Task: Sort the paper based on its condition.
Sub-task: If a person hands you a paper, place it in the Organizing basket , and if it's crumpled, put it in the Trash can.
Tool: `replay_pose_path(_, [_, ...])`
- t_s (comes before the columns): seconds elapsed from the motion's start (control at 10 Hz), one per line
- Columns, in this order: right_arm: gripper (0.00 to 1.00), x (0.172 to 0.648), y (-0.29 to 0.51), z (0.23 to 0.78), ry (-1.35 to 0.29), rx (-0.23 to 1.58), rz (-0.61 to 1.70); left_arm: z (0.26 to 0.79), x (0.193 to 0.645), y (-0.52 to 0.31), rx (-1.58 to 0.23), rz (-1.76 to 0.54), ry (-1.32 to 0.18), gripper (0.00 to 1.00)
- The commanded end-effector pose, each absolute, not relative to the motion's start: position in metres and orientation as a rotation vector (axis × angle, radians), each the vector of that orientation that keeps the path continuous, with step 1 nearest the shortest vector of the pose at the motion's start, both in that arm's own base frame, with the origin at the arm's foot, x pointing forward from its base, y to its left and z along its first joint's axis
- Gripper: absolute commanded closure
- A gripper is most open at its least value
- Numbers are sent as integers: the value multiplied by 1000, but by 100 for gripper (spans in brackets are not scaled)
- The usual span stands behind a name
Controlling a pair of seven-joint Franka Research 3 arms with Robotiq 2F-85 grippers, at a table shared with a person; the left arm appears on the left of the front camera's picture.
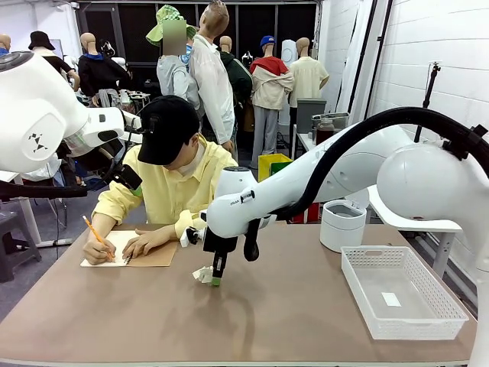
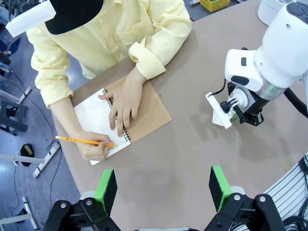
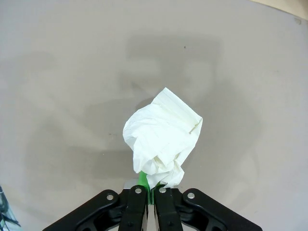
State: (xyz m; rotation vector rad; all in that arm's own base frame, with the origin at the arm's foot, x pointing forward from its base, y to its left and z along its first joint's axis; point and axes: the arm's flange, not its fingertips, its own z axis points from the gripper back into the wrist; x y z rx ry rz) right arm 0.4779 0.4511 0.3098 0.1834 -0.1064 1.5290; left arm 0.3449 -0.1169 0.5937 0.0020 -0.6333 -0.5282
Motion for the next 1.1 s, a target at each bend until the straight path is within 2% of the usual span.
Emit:
replay_pose_path(0.0, [100,481,449,318,-94,233,1503,594,344,-116,-1,-528,-627,0])
replay_pose_path(0.4, [100,488,427,349,-121,311,1455,594,344,-116,-1,-528,-627,0])
replay_pose_path(1.0, [100,518,316,448,-232,153,1190,594,344,-116,-1,-528,-627,0])
